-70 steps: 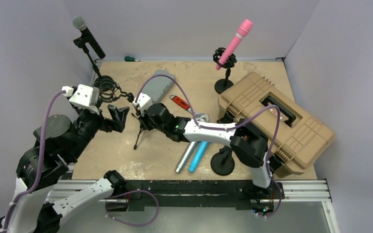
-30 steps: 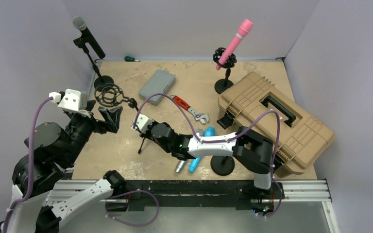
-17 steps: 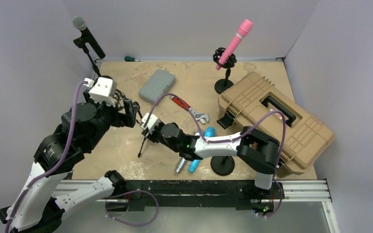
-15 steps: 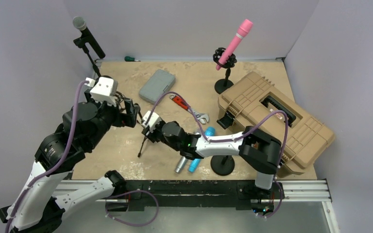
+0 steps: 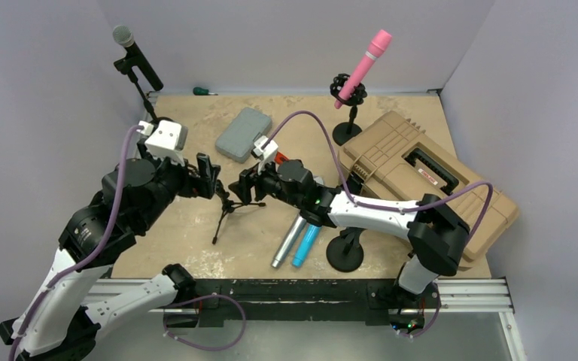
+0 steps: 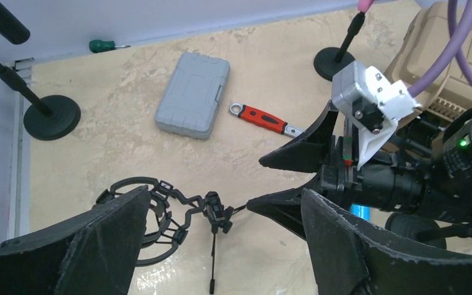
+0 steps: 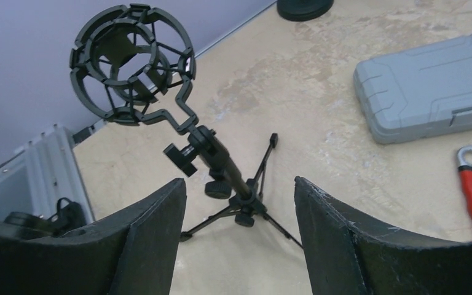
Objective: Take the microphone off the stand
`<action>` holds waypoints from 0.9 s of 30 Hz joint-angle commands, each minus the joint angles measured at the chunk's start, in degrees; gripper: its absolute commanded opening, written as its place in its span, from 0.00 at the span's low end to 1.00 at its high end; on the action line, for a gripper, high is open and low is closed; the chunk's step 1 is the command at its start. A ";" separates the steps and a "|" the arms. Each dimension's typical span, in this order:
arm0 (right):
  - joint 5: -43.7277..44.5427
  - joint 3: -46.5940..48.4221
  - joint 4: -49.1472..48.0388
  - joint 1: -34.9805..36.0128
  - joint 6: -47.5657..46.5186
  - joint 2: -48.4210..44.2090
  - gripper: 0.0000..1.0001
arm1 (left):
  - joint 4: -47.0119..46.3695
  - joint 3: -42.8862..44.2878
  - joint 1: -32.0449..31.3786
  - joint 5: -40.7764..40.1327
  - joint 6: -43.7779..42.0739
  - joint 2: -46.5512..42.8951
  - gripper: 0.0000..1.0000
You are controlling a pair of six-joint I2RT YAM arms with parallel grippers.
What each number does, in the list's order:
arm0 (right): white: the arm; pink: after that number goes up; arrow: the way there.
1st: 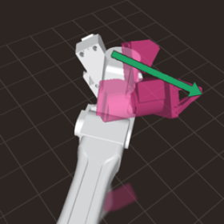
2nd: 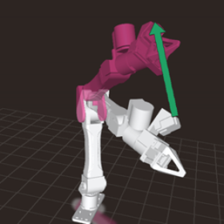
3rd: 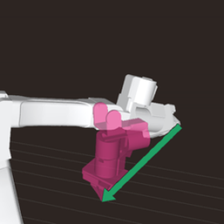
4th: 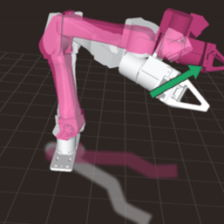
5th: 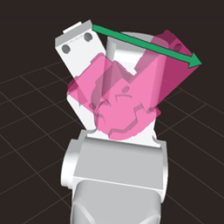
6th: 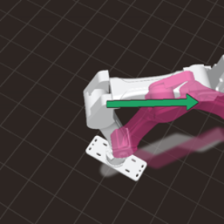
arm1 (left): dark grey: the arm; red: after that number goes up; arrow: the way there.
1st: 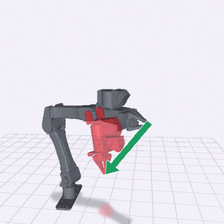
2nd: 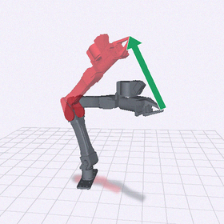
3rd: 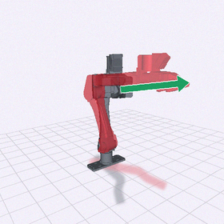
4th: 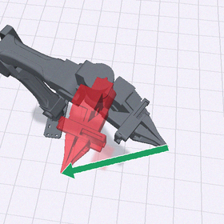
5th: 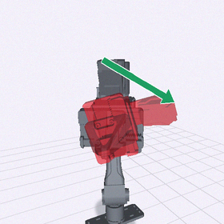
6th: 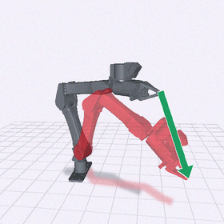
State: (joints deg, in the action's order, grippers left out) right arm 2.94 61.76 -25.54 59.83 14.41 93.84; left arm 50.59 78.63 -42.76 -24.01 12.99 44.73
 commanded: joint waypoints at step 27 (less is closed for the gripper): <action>6.61 8.77 24.77 -30.27 12.25 -21.99 0.65 | -13.17 -1.46 0.26 8.23 1.72 6.99 0.90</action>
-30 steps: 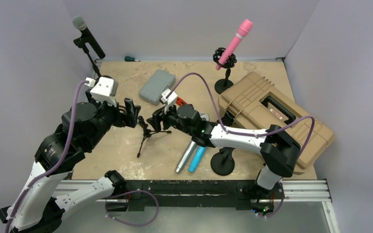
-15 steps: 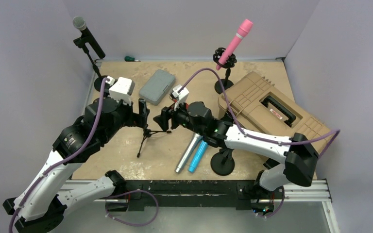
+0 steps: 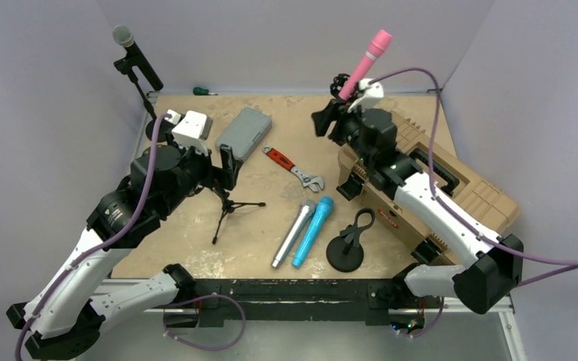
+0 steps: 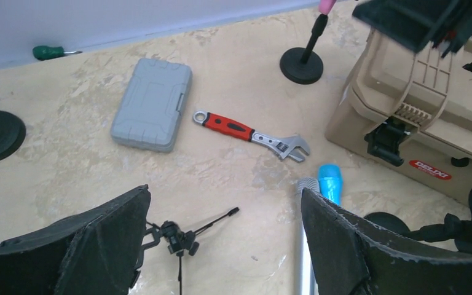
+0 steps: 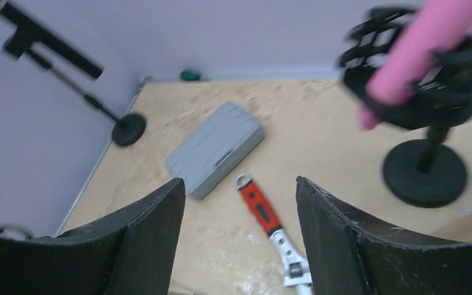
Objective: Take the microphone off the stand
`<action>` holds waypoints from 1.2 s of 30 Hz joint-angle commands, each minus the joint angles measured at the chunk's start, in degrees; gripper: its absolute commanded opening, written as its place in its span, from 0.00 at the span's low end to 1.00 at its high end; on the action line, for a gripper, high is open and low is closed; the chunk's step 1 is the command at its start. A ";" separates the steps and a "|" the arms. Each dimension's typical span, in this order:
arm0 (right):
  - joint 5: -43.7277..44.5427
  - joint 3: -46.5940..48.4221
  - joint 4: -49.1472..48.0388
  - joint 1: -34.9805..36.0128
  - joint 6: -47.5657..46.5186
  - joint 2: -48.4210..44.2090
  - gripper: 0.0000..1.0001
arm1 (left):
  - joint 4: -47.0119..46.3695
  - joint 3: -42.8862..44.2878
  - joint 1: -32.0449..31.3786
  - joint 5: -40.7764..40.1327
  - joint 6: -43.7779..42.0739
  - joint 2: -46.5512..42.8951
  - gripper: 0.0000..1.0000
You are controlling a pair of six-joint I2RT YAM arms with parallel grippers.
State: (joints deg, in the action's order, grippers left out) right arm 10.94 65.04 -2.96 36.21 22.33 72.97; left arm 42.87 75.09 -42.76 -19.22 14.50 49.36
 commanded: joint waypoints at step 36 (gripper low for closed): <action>-1.20 37.68 9.75 -24.00 6.08 27.92 0.64 | -14.04 -5.88 0.20 10.70 -4.92 2.80 0.90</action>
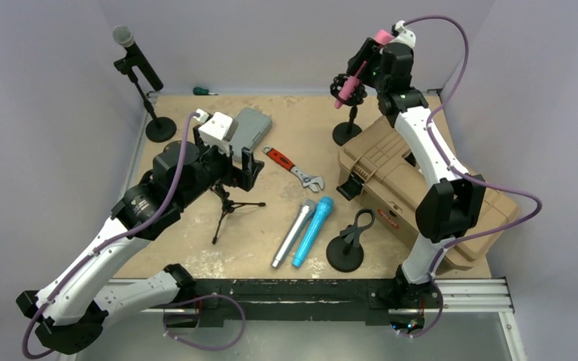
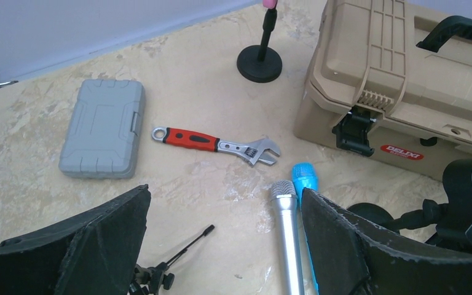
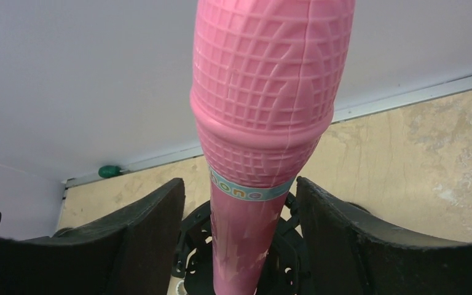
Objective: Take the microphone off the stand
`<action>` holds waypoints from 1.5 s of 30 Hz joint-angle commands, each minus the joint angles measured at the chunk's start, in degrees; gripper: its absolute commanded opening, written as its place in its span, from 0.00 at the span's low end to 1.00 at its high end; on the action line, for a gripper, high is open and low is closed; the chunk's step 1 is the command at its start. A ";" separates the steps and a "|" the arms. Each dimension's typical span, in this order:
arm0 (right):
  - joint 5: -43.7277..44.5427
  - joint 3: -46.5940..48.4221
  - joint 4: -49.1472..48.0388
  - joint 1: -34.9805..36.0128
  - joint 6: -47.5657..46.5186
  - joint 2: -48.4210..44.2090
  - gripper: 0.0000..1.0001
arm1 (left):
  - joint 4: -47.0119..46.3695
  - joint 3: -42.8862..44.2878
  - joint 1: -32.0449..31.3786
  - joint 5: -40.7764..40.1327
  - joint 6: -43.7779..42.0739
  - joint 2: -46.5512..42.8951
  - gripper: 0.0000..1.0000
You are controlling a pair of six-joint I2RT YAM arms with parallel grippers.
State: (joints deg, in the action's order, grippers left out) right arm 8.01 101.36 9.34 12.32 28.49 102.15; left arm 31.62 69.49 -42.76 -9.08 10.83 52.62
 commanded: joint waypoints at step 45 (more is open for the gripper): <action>-5.64 -18.77 -14.08 26.19 7.33 -21.92 0.03 | -6.53 -4.56 0.22 -13.81 -2.01 -7.52 0.88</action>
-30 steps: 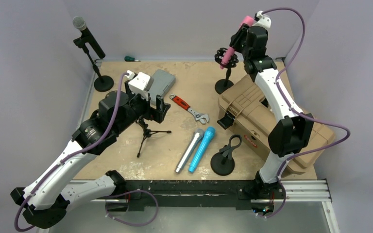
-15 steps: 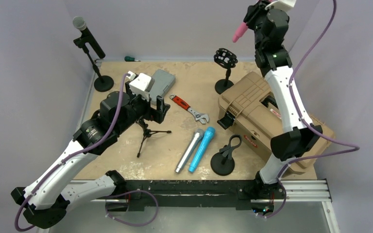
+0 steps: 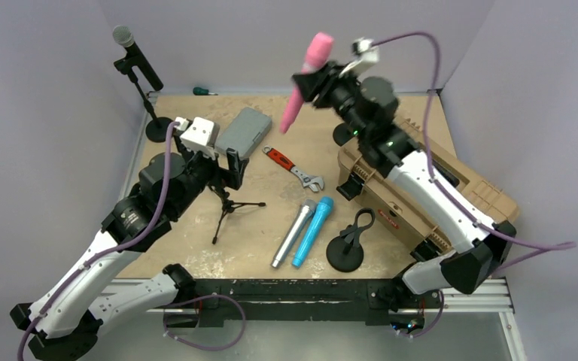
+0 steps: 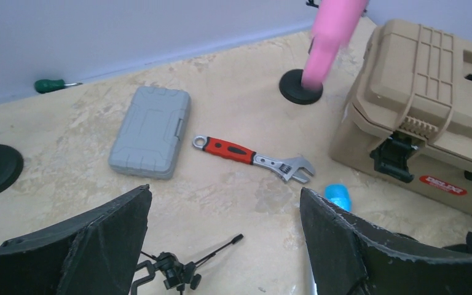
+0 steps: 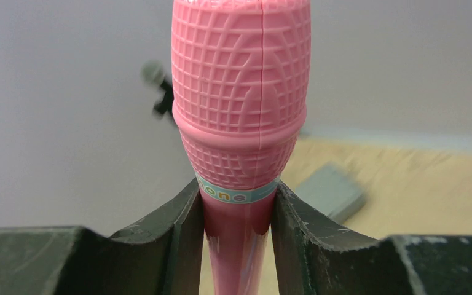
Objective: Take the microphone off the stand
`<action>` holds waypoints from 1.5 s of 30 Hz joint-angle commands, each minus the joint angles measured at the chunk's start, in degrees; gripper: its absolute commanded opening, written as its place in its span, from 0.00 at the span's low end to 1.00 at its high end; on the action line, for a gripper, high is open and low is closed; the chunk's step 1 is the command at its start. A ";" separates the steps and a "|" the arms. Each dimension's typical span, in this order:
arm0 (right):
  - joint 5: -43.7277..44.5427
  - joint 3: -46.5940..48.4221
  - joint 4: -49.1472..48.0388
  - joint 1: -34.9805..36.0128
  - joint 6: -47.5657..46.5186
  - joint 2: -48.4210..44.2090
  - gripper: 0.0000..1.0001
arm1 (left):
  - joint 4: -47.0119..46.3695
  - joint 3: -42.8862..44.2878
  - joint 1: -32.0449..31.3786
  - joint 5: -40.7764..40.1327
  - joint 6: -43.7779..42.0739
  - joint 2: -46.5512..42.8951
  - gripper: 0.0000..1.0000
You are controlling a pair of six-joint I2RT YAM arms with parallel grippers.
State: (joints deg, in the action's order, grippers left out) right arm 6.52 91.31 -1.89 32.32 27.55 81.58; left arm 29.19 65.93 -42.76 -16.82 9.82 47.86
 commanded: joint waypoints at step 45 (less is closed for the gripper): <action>7.21 -26.12 20.81 24.64 48.12 21.16 0.10 | -7.74 -4.59 0.27 -8.66 -0.07 -6.15 0.86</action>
State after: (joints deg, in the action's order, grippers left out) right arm 12.36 63.72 18.13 56.73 73.76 102.15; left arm 24.43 61.84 -42.76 -24.77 9.72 41.98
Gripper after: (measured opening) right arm 0.364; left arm 0.859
